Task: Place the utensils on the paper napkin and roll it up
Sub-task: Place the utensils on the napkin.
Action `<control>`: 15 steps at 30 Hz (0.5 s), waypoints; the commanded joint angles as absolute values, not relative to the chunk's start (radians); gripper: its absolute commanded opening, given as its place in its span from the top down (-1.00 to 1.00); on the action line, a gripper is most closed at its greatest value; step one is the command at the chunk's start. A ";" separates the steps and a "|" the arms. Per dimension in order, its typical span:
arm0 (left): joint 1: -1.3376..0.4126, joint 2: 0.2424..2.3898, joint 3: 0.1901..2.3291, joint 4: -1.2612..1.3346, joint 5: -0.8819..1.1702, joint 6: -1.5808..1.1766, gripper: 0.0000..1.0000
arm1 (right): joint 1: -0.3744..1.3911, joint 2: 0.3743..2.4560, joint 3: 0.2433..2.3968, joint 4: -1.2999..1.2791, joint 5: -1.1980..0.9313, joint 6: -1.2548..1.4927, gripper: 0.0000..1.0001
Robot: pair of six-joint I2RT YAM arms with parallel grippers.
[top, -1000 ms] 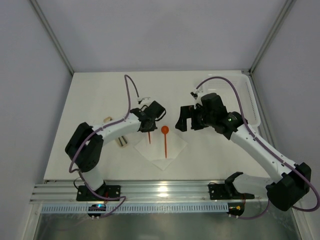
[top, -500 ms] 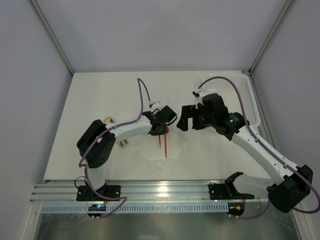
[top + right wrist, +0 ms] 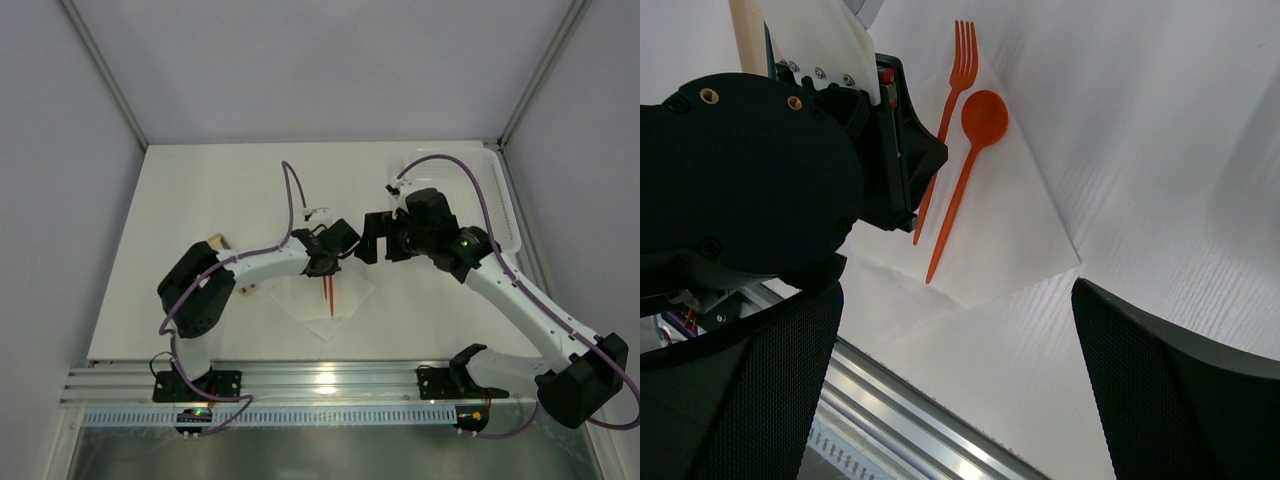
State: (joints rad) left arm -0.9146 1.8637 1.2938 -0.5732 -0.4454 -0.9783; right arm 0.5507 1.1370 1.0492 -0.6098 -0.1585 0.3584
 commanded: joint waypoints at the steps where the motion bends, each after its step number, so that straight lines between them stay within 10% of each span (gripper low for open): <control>1: -0.934 1.858 1.282 -0.558 -0.495 -1.002 1.00 | 0.554 1.115 1.049 -0.583 -0.143 0.365 -0.99; 15: -0.974 1.835 1.230 -0.558 -0.506 -1.023 1.00 | 0.554 1.114 1.045 -0.575 -0.152 0.365 -0.99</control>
State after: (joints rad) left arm -0.9409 1.8633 1.2316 -0.5739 -0.4637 -0.9962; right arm 0.5537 1.1366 1.0428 -0.6262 -0.1684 0.3573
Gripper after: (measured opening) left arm 0.087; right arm 0.994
